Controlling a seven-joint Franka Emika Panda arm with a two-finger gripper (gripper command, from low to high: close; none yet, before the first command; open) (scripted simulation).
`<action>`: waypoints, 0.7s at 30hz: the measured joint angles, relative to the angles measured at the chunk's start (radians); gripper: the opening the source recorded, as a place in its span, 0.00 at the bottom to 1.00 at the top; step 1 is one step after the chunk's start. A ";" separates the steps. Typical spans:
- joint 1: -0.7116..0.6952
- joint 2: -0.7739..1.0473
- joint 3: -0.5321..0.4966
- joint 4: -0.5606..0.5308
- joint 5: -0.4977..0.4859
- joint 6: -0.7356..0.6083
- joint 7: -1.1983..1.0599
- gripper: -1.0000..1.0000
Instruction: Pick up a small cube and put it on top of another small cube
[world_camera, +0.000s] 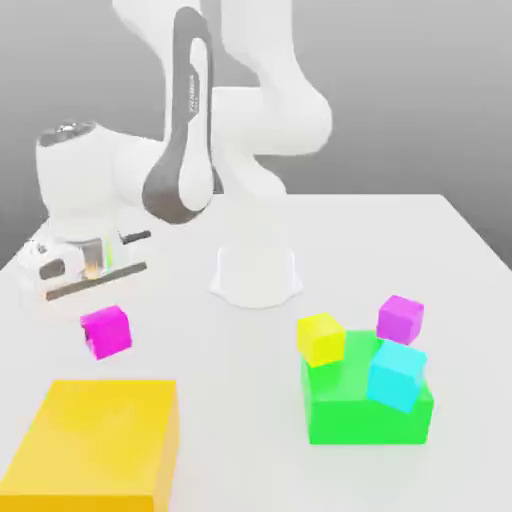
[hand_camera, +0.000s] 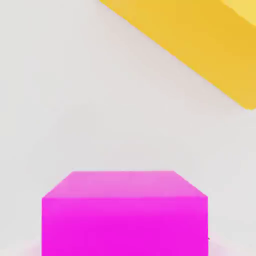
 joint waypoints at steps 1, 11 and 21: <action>0.020 -0.024 0.027 -0.002 0.007 -0.024 0.033 0.00; 0.198 -0.283 0.327 -0.021 0.044 -0.263 0.393 0.00; 0.305 -0.390 0.573 -0.060 0.064 -0.326 0.664 0.00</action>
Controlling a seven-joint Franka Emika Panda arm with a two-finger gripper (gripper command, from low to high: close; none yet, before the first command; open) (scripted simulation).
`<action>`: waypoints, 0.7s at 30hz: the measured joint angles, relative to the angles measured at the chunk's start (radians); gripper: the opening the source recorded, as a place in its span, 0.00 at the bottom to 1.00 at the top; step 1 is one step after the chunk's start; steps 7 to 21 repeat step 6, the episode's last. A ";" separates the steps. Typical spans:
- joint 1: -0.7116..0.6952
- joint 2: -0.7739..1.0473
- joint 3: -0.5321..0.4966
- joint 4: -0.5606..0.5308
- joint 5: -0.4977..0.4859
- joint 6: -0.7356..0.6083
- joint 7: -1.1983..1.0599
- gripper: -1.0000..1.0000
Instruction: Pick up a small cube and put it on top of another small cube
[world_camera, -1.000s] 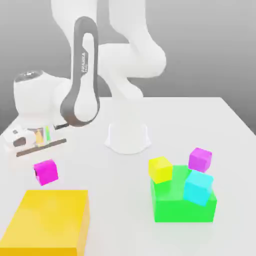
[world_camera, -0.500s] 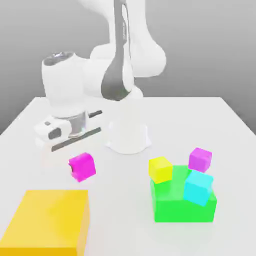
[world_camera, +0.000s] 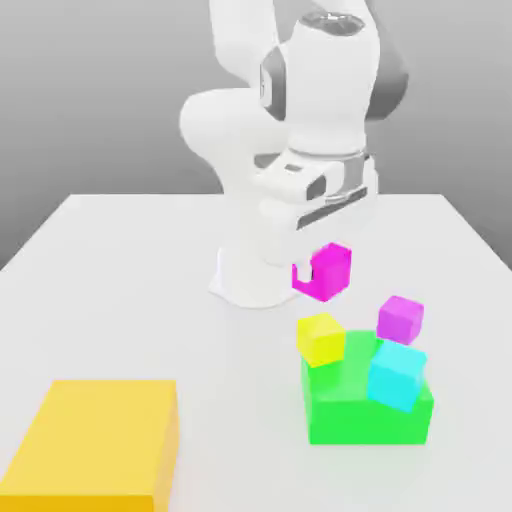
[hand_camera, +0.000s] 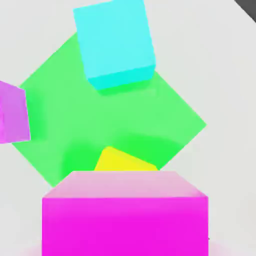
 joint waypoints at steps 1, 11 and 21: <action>0.003 0.031 -0.001 -0.009 -0.002 0.040 0.003 0.00; -0.002 0.115 0.008 -0.033 0.001 0.148 0.003 1.00; -0.002 0.115 0.008 -0.033 0.001 0.148 0.003 1.00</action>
